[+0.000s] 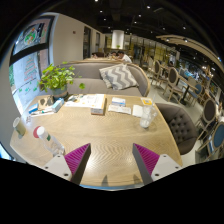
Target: Pour water
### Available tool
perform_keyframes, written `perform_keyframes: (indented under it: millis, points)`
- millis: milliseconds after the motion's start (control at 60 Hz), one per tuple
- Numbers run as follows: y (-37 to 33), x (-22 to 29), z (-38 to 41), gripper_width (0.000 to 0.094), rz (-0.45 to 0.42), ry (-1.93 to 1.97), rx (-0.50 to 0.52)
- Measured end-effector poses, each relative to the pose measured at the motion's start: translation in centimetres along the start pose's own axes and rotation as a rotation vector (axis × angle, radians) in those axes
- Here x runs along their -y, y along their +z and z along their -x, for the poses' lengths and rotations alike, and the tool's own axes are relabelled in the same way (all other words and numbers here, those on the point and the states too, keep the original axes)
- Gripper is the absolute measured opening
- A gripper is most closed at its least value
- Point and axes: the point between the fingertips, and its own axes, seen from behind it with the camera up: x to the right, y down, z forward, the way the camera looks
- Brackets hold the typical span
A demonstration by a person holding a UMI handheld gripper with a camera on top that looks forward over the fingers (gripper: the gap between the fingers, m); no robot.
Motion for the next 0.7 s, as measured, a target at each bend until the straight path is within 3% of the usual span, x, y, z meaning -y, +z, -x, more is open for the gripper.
perform_keyframes:
  millis: [133,433,700]
  points:
    - [-0.5,-1.8,1.2,0.0856,0.033,-0.002,-0.004]
    - [-2.5,-9.1,12.6,0.0855,0.087,0.027,0.028]
    - [-0.3,-9.4,21.7,0.0858,0.021,0.034,0.071]
